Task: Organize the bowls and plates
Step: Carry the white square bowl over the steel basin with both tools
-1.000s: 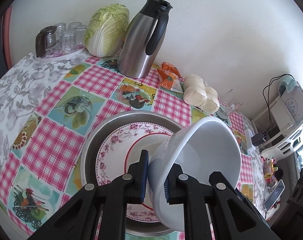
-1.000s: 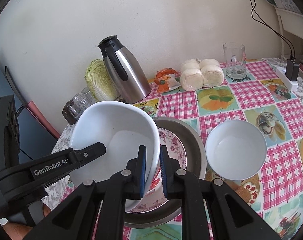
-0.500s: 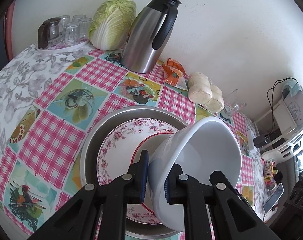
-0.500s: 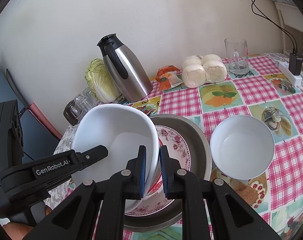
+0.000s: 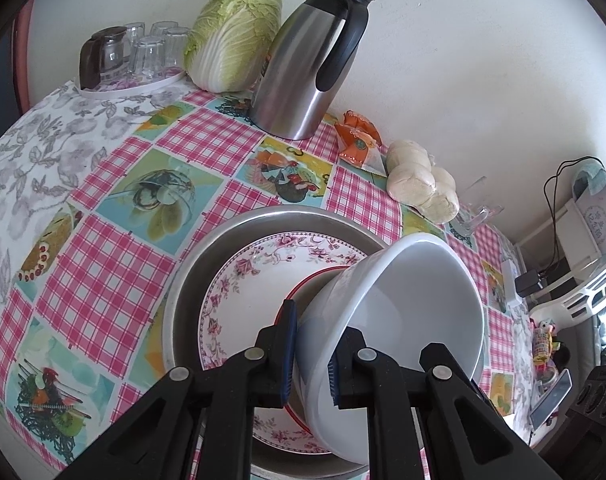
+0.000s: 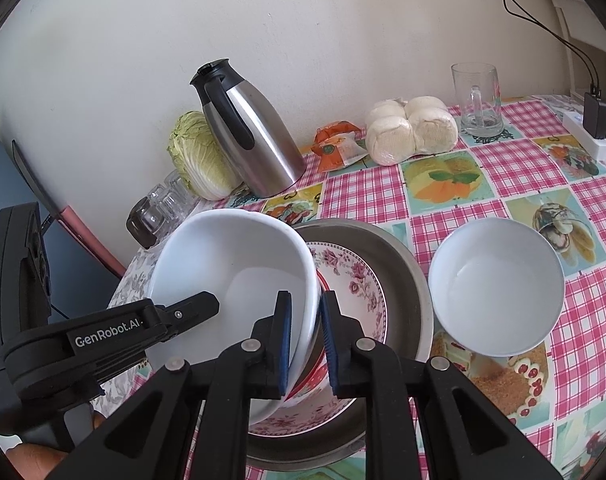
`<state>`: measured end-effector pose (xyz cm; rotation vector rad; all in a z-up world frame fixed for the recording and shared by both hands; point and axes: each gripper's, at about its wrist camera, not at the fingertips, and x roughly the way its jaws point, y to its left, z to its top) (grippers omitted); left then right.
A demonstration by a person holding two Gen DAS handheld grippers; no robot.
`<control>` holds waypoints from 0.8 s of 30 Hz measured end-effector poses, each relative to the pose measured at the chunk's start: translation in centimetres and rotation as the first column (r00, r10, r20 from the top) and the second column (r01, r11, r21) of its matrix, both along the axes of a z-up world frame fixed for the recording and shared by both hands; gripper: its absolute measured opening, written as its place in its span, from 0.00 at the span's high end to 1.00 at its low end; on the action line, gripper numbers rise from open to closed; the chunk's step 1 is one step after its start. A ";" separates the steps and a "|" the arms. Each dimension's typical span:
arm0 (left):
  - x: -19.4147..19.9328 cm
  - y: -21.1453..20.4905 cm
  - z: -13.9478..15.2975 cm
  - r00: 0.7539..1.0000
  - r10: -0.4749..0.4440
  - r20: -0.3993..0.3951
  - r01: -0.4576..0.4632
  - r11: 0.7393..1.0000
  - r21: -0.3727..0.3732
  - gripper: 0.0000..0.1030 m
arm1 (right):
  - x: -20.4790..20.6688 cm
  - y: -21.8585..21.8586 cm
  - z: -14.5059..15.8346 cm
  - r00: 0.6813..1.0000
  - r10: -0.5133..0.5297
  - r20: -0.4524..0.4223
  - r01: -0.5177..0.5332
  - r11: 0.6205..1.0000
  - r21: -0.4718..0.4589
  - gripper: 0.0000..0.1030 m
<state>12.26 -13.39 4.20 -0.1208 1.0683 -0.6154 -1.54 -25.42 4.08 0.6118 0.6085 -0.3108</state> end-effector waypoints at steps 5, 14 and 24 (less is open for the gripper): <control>-0.2 0.0 0.3 1.000 0.003 0.018 -0.003 1.000 0.014 0.84 | -0.1 -0.3 -0.1 1.000 -0.005 -0.002 0.005 1.000 0.012 0.84; -0.4 0.3 1.1 0.999 0.007 0.047 -0.008 1.000 0.020 0.85 | -0.4 -0.6 0.3 1.000 0.004 0.017 -0.005 1.000 0.031 0.83; -0.5 0.4 1.6 0.999 0.006 0.045 -0.007 1.000 0.018 0.85 | -0.5 -0.7 0.4 1.000 0.020 -0.013 -0.019 0.998 0.067 0.83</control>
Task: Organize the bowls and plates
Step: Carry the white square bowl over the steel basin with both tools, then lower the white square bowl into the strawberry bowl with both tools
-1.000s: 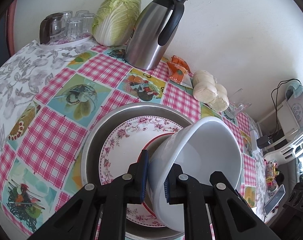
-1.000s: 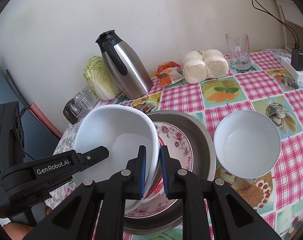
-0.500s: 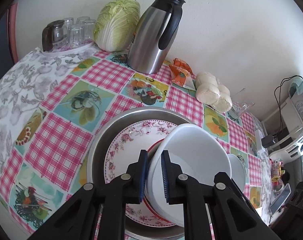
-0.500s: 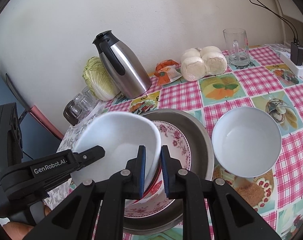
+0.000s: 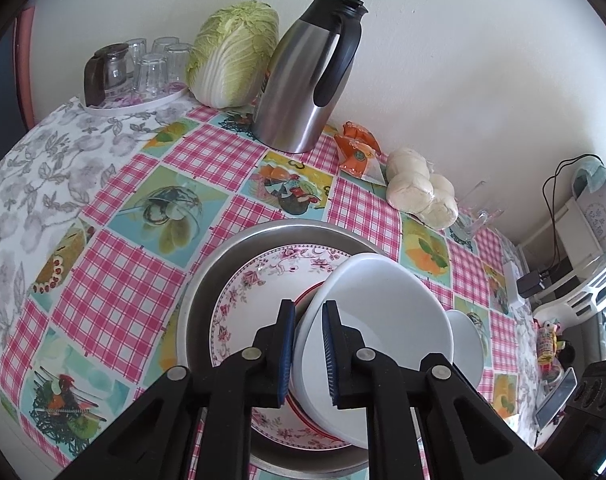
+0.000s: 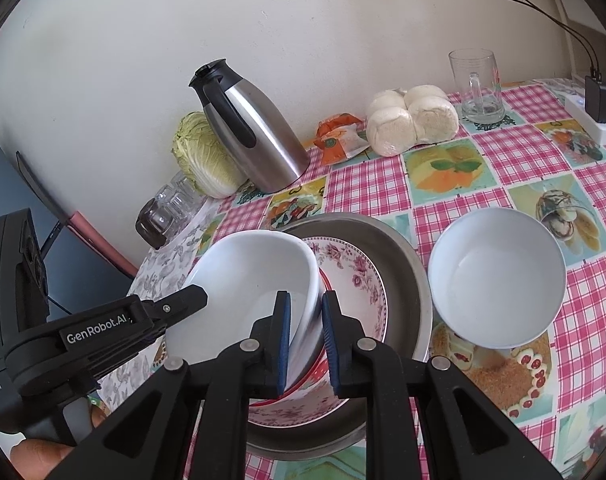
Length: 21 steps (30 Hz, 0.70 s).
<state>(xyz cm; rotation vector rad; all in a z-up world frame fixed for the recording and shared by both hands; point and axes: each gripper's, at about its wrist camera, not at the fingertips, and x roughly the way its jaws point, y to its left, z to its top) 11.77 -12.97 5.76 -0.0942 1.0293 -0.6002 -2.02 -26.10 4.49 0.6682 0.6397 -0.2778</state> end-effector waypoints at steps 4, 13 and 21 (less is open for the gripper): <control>0.0 0.0 0.0 1.000 0.000 -0.004 0.000 1.000 -0.002 0.85 | -0.2 -0.1 0.0 1.000 -0.001 -0.011 0.001 0.999 0.032 0.83; -0.2 -0.1 0.1 1.000 0.002 -0.004 -0.001 1.000 0.015 0.85 | -0.5 -0.1 0.3 1.000 -0.006 0.027 0.004 0.999 0.050 0.81; -0.2 -0.1 0.0 1.000 0.002 -0.007 -0.002 1.000 0.021 0.85 | -0.7 0.0 0.9 0.998 0.001 0.055 -0.004 0.999 0.047 0.76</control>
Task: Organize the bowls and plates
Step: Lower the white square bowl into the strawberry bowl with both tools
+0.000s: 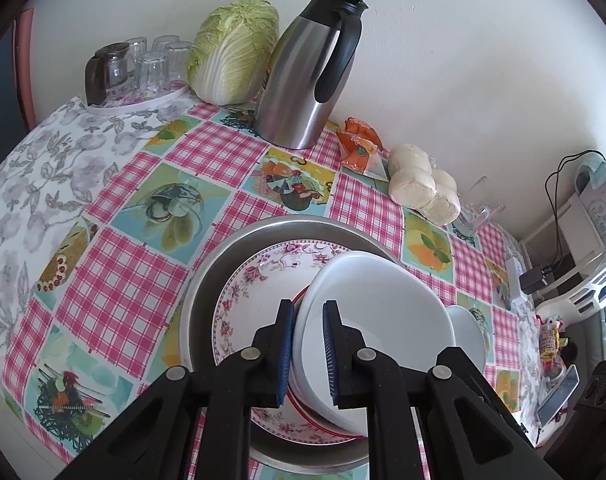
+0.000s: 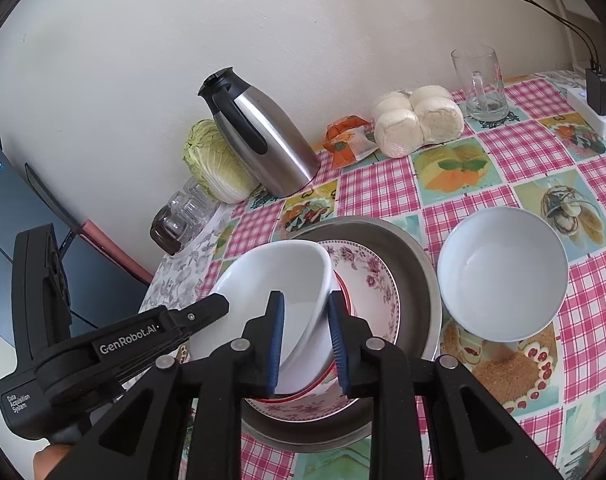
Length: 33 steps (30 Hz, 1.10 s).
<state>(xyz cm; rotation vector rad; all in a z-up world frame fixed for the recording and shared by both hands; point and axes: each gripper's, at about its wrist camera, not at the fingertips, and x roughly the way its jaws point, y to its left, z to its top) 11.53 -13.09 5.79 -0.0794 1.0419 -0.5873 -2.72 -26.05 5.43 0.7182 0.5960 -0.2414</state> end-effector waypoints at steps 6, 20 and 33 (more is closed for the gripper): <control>0.2 -0.1 -0.6 1.000 0.004 -0.005 -0.004 1.000 0.020 0.83 | -0.1 0.2 0.3 1.000 0.008 0.022 -0.007 1.000 -0.013 0.76; -0.1 -0.1 -0.2 1.000 0.005 0.007 -0.005 1.000 0.030 0.82 | -0.1 0.2 0.4 1.000 0.014 -0.002 -0.014 1.000 -0.005 0.76; -0.9 0.8 2.4 0.995 0.030 0.090 -0.034 0.998 0.052 0.57 | -1.5 -0.9 1.8 0.997 -0.055 -0.049 0.051 0.996 -0.077 0.76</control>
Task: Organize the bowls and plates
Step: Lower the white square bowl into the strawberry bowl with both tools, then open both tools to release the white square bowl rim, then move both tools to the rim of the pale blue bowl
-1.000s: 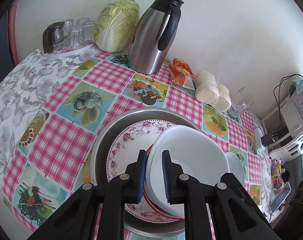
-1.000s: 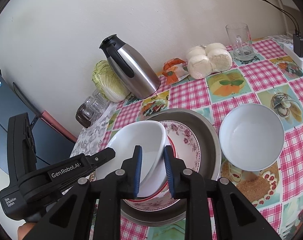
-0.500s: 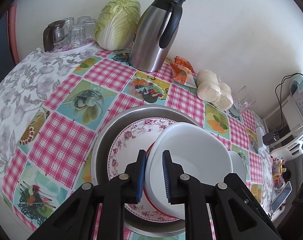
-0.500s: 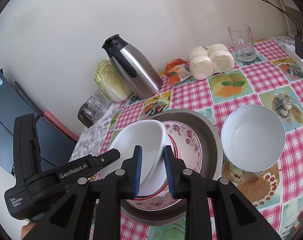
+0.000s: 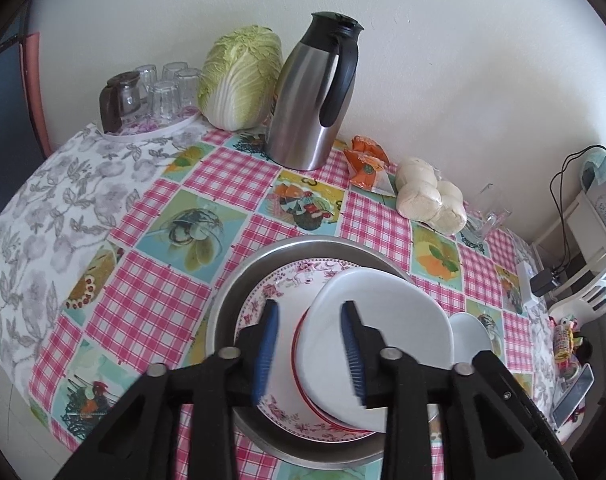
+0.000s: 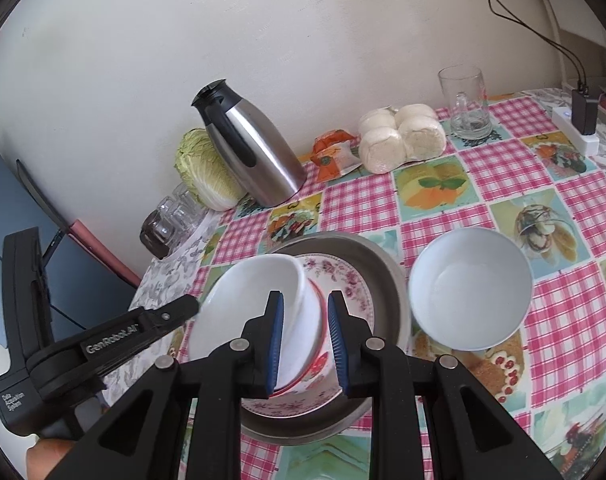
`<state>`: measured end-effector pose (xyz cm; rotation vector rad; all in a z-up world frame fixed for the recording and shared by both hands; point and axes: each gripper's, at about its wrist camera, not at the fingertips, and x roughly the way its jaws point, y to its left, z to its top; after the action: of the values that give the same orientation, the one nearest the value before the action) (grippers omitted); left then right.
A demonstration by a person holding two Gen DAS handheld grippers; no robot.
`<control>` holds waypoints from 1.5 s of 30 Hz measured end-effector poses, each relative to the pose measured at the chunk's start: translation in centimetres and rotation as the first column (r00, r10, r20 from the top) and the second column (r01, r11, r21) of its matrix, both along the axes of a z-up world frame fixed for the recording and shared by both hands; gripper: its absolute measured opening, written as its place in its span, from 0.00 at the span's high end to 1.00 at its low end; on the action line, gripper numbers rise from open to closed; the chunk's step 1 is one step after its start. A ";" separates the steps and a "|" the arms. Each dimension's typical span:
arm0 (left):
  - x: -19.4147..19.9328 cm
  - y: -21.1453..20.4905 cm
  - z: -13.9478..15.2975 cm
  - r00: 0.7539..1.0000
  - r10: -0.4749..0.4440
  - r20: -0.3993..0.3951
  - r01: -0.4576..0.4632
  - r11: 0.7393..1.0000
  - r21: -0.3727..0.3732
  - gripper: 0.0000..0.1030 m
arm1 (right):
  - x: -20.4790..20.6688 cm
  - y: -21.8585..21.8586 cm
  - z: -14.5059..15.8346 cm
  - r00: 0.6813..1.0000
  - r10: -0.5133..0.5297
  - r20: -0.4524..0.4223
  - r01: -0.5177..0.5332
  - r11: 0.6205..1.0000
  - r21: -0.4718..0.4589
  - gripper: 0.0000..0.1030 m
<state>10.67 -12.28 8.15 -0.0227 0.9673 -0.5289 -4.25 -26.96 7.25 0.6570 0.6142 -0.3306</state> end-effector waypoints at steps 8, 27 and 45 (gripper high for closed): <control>0.2 0.2 -0.1 0.999 0.034 0.022 -0.036 0.997 0.062 0.34 | -0.5 -0.9 -0.1 0.998 -0.044 -0.053 0.042 0.998 -0.038 0.56; -0.1 -0.7 -0.1 0.995 0.033 0.098 -0.050 0.983 0.176 0.02 | -0.3 -1.5 -0.9 0.994 -0.058 -0.094 0.053 0.997 -0.050 0.21; -1.1 -1.0 0.8 0.982 0.084 0.171 -0.114 0.978 0.174 0.00 | -0.9 -2.2 -0.7 0.993 -0.061 -0.101 0.056 0.997 -0.052 0.05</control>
<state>9.59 -13.25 8.95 0.1346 0.8471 -0.3421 -5.20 -29.15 6.50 0.6145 0.6839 -0.4351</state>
